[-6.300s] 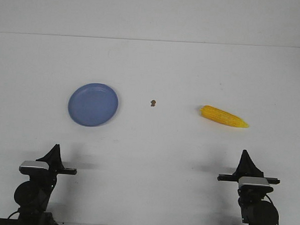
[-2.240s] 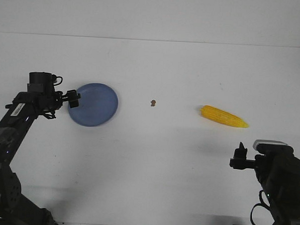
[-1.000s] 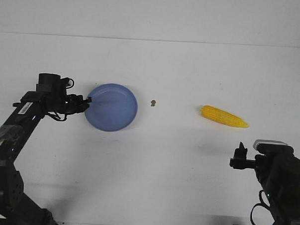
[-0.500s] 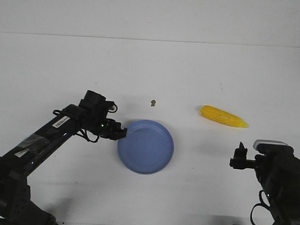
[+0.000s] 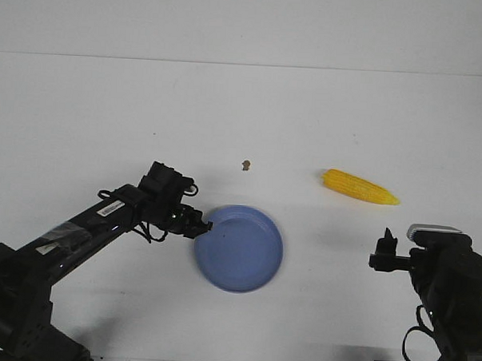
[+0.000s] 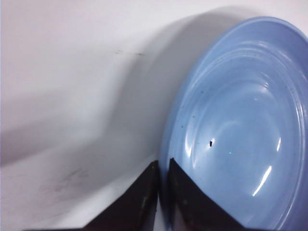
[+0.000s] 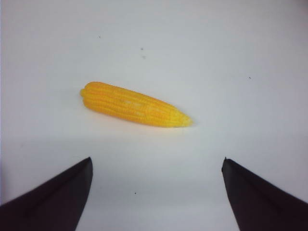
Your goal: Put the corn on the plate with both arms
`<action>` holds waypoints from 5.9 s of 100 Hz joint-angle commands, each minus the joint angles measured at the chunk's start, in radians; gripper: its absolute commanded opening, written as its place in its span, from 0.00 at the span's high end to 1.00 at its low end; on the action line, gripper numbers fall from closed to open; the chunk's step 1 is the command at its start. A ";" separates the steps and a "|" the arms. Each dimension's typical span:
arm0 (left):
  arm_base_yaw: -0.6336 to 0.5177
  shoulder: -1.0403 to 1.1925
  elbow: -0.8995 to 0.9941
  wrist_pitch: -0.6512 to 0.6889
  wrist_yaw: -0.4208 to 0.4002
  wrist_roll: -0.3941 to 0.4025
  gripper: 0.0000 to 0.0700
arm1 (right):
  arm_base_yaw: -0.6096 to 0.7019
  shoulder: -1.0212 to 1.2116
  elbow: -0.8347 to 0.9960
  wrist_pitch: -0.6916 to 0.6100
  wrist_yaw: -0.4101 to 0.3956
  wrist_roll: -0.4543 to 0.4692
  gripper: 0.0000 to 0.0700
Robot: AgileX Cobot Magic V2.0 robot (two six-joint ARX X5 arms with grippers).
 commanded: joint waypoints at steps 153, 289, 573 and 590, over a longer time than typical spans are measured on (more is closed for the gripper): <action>0.149 -0.553 0.010 -0.173 -0.335 0.196 0.00 | -0.001 0.813 0.377 0.124 -0.225 -0.504 0.00; 0.150 -0.553 0.010 -0.177 -0.335 0.195 0.00 | 0.014 1.044 0.455 -0.013 -0.406 -0.511 0.75; 0.271 -1.200 -0.432 0.034 -0.430 0.072 0.99 | 0.220 -0.590 -0.315 0.240 0.243 -0.043 1.00; 0.271 -1.200 -0.432 0.034 -0.430 0.071 0.98 | 0.220 -0.590 -0.315 0.240 0.242 -0.042 1.00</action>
